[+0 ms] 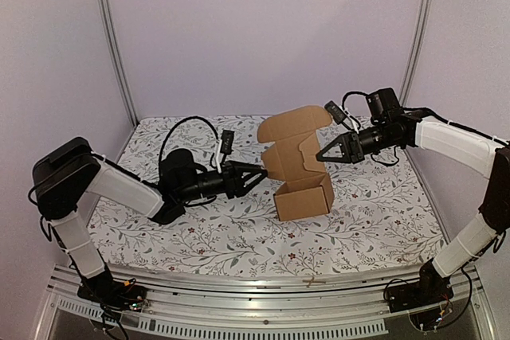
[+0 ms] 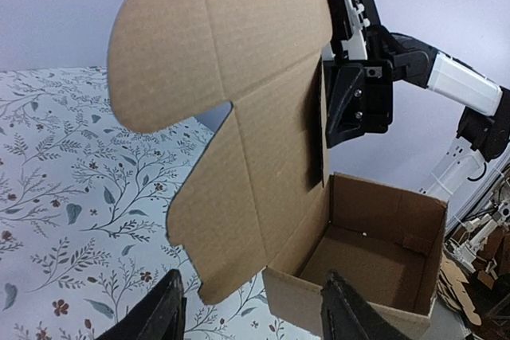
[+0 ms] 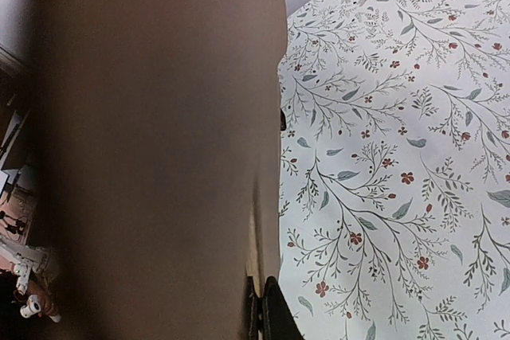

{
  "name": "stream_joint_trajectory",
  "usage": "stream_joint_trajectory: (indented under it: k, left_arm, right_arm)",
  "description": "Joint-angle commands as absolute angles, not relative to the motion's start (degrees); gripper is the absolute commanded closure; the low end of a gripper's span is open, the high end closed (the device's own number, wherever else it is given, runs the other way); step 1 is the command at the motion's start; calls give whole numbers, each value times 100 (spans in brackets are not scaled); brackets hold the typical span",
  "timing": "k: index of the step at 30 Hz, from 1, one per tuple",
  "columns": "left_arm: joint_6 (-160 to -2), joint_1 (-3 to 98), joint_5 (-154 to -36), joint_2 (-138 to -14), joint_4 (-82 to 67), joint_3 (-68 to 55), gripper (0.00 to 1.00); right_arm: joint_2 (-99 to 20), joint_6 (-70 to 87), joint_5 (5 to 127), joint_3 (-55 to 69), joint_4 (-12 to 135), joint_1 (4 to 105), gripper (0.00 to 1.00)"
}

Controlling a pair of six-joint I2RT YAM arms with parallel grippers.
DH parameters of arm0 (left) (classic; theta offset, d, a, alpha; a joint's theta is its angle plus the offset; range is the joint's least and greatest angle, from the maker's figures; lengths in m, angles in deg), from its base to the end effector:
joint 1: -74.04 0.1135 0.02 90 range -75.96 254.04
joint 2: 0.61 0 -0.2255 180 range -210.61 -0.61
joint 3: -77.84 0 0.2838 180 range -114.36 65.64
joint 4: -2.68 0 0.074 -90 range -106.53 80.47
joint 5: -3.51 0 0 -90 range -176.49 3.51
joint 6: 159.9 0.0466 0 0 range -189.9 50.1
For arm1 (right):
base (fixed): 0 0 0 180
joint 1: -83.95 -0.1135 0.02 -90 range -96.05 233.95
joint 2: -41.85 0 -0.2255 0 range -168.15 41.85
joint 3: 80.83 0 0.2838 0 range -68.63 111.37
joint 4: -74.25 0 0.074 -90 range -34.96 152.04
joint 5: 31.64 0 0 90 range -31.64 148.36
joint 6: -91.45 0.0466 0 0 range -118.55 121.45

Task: Fold the paper box

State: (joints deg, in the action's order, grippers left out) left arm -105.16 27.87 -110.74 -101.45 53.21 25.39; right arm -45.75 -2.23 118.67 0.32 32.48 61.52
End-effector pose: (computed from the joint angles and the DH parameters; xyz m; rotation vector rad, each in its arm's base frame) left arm 0.2405 -0.2782 0.1271 0.5345 1.6424 -1.4160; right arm 0.3148 0.1737 0.2345 -0.9833 2.0562 1.4138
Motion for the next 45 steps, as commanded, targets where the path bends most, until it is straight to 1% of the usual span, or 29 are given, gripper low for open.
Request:
stream_joint_trajectory:
  k: [1,3,6,7,13,16,22,28,34,45]
  left_arm:
    - [-10459,2909,-10431,-9858,5245,3116,42]
    - [-10433,3002,-10083,-9755,4912,3224,44]
    - [-10407,3028,-9664,-9780,3842,2939,46]
    - [-10388,3021,-9656,-9844,3798,2848,46]
    - [-10414,2931,-10088,-10339,4278,2260,45]
    - [-10398,2892,-10674,-10497,4660,2064,44]
    - [-10478,2887,-11310,-10534,5210,2092,44]
    - [-10833,2887,-11725,-10680,5919,2143,45]
    - [-11260,2857,-12010,-11011,6621,1954,42]
    - [-11463,2748,-12188,-11329,6966,1598,41]
  right_arm:
    - [-4583,-215,11997,115,3184,6164,100]
    - [-4553,-215,12041,103,3188,6164,100]
    - [-4572,-209,12093,98,3203,6165,100]
    - [-4584,-207,12085,98,3205,6165,100]
    - [-4626,-198,12078,114,3214,6165,100]
    - [-4605,-174,11913,125,3200,6167,100]
    - [-4552,-180,11340,90,3190,6165,100]
    - [-4651,-164,11204,163,3199,6164,100]
    - [-4744,-145,11540,169,3213,6168,100]
    - [-4753,0,12052,82,3409,6151,100]
